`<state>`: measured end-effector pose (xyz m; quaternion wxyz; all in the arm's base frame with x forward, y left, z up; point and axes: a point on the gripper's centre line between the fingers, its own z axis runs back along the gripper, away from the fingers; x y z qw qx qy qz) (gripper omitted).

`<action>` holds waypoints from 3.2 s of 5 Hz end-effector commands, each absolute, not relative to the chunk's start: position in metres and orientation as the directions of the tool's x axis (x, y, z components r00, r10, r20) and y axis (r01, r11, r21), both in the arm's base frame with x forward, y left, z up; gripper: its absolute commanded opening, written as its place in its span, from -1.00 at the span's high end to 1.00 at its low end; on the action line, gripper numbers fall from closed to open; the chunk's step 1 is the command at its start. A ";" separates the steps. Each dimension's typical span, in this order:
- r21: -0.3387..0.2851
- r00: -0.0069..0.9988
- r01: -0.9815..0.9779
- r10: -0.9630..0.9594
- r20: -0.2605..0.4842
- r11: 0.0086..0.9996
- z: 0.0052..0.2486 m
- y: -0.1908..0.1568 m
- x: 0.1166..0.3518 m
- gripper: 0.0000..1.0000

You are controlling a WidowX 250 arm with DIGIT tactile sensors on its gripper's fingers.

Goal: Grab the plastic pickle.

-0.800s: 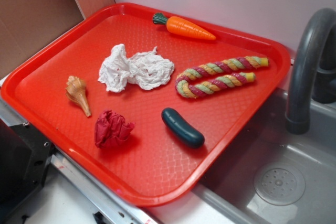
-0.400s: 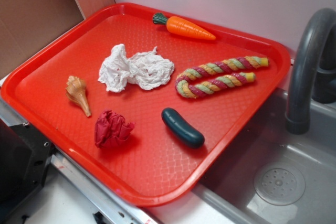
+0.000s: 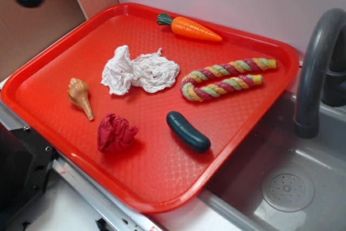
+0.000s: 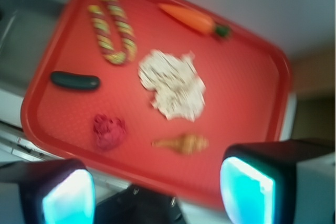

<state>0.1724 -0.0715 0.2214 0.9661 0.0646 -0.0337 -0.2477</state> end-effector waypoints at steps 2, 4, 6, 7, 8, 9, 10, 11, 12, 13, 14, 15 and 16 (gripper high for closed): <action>0.132 0.284 0.957 -0.930 -0.235 0.259 0.149 -0.141 0.180 -1.00; 0.090 0.022 0.996 -0.925 -0.380 -0.013 0.090 -0.161 0.179 -1.00; 0.023 -0.023 0.999 -0.908 -0.419 -0.036 0.045 -0.167 0.186 -1.00; 0.008 -0.013 1.000 -0.906 -0.424 -0.018 0.033 -0.163 0.189 -1.00; -0.014 0.006 1.000 -0.923 -0.384 0.013 0.025 -0.157 0.191 0.07; -0.004 0.027 1.000 -0.925 -0.379 0.030 0.023 -0.154 0.193 1.00; 0.010 0.073 0.997 -0.929 -0.362 0.075 0.025 -0.152 0.192 1.00; 0.192 0.359 0.929 -0.893 -0.271 0.315 0.071 -0.130 0.190 1.00; 0.270 0.592 0.797 -0.787 -0.170 0.541 0.118 -0.105 0.192 1.00; 0.241 0.767 0.641 -0.621 -0.163 0.729 0.165 -0.085 0.186 1.00; 0.221 0.897 0.440 -0.416 -0.150 0.870 0.185 -0.076 0.180 1.00; 0.156 0.965 0.218 -0.189 -0.182 0.963 0.191 -0.083 0.184 1.00; 0.144 0.991 -0.035 0.053 -0.122 0.989 0.187 -0.092 0.189 1.00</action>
